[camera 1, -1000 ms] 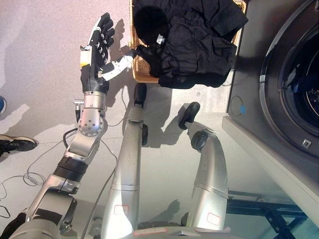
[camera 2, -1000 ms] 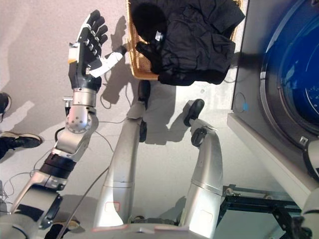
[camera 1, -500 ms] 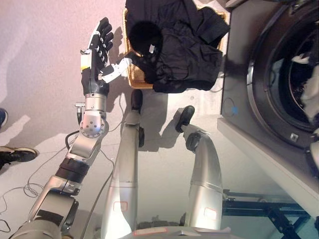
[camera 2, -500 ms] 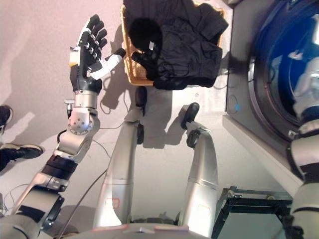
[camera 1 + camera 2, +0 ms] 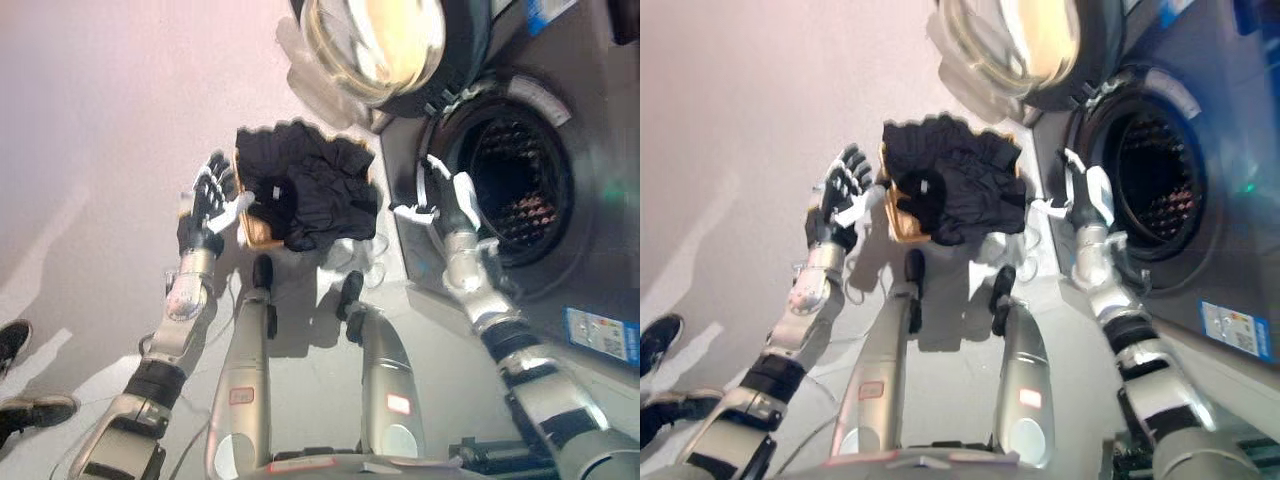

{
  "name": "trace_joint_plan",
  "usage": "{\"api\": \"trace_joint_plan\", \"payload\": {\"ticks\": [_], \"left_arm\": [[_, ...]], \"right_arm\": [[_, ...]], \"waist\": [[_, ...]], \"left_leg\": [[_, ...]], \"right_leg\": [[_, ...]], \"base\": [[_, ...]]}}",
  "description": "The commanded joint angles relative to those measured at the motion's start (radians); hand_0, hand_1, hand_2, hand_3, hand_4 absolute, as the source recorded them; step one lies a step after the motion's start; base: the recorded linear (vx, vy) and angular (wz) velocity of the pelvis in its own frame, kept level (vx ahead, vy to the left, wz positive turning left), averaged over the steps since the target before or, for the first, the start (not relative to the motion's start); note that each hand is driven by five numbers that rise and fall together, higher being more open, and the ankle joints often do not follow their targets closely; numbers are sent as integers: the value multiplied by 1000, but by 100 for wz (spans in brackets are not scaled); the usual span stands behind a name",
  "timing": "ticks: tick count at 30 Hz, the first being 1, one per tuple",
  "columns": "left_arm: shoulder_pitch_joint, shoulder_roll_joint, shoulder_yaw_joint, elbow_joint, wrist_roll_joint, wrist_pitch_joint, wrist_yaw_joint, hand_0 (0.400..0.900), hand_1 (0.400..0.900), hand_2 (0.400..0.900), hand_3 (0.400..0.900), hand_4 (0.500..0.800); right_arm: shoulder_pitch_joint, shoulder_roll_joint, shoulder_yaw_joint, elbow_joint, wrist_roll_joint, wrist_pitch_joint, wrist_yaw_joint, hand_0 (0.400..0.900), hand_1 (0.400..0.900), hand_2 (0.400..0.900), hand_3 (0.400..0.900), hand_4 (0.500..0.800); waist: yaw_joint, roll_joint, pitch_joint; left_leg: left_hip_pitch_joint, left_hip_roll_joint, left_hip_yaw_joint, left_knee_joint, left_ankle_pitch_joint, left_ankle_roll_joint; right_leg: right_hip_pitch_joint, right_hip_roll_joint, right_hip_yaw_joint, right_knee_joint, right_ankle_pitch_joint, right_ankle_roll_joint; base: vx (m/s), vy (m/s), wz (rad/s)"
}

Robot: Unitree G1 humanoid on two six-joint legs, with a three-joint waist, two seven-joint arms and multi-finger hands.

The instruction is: Put the clothes in the basket into the washing machine.

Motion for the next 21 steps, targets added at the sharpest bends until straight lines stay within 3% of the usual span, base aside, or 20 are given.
{"api": "trace_joint_plan", "payload": {"ticks": [1, 6, 13, 21], "left_arm": [[48, -61, 28, -24, -27, -62, -64, 900, 900, 900, 900, 800], [123, -84, 60, 1, -3, -46, -96, 900, 900, 900, 900, 800], [218, -93, 90, 19, 65, -24, -100, 900, 900, 900, 900, 800], [260, -117, 111, 68, 138, -4, -88, 900, 900, 900, 900, 800]], "right_arm": [[60, -14, -61, -39, 135, -100, 29, 900, 900, 900, 900, 800], [193, 81, -105, -66, 244, -128, 101, 900, 900, 900, 900, 800], [332, 134, -107, -96, 290, -123, 167, 900, 900, 900, 900, 800], [400, 147, -113, -116, 289, -111, 197, 900, 900, 900, 900, 800]], "waist": [[-11, 60, -132], [-18, 76, -193], [-25, 96, -282], [-37, 108, -335]], "left_leg": [[155, 12, -48, -146, -1, -35], [350, 22, -25, -320, 57, -47], [537, 35, 28, -509, 107, -65], [623, 42, 58, -527, 86, -67]], "right_leg": [[154, 15, -44, -119, 87, 60], [334, 33, -50, -293, 148, 77], [483, 58, -40, -467, 211, 87], [567, 63, -27, -493, 201, 85]], "base": [[197, 3, -8], [182, 12, -13], [144, 11, -17], [100, 1, -9]]}}
